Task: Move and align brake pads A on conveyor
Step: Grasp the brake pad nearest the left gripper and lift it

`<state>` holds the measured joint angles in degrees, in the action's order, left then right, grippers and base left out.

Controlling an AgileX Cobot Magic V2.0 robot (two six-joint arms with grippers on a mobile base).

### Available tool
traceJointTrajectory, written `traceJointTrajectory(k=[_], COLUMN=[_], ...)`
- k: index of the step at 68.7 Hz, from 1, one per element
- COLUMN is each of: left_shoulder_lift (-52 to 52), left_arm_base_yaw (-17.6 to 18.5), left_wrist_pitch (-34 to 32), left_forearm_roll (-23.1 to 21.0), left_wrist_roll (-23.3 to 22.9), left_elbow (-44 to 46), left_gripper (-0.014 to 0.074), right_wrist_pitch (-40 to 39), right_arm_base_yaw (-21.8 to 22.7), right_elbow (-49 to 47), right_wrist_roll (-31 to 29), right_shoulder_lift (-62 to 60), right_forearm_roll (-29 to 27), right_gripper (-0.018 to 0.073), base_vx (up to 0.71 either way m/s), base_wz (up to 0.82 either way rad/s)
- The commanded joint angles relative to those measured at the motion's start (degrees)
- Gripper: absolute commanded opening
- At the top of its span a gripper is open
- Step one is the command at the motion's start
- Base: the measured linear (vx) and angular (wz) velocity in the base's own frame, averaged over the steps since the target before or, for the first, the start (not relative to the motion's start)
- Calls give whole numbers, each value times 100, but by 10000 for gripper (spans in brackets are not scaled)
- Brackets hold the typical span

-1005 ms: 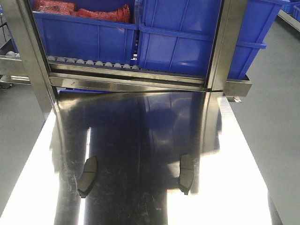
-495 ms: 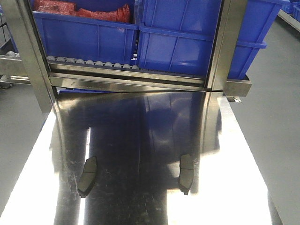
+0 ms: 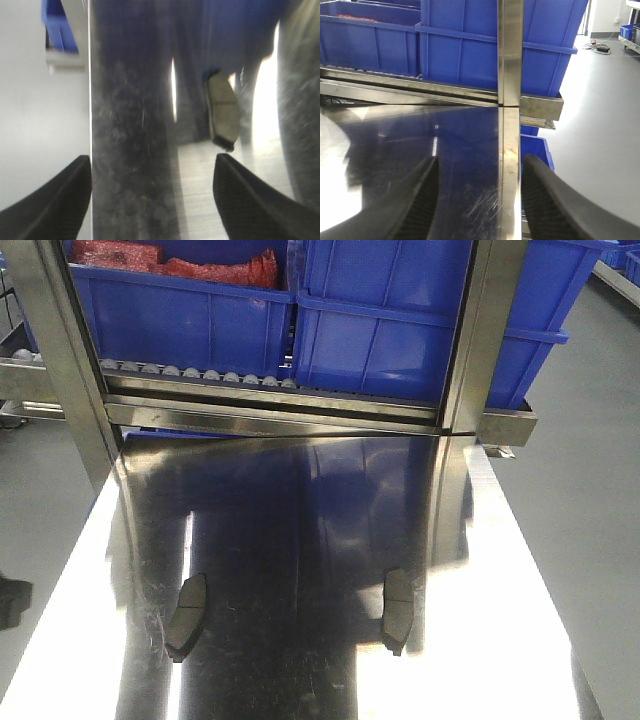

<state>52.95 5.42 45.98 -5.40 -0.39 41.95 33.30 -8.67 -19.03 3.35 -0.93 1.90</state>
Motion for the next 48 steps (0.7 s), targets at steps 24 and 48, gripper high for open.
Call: traceJointTrajectory(k=[24, 48], left_shoulder_lift=[3032, 4341], left_arm_base_yaw=[405, 1358], left_wrist_pitch=[-16, -142], left_forearm_roll=[-80, -78], left_wrist_roll=[0, -371], left_elbow=[1613, 2371], left_gripper=[503, 503], right_wrist_pitch=[-401, -401], right_arm_base_yaw=[1, 1], right_elbow=[-147, -147], right_wrist_roll=[-47, -47], right_shoulder_lift=[90, 90], right_forearm_roll=[48, 48], right_gripper=[361, 361], base_vx=[0, 0], base_wz=[0, 0])
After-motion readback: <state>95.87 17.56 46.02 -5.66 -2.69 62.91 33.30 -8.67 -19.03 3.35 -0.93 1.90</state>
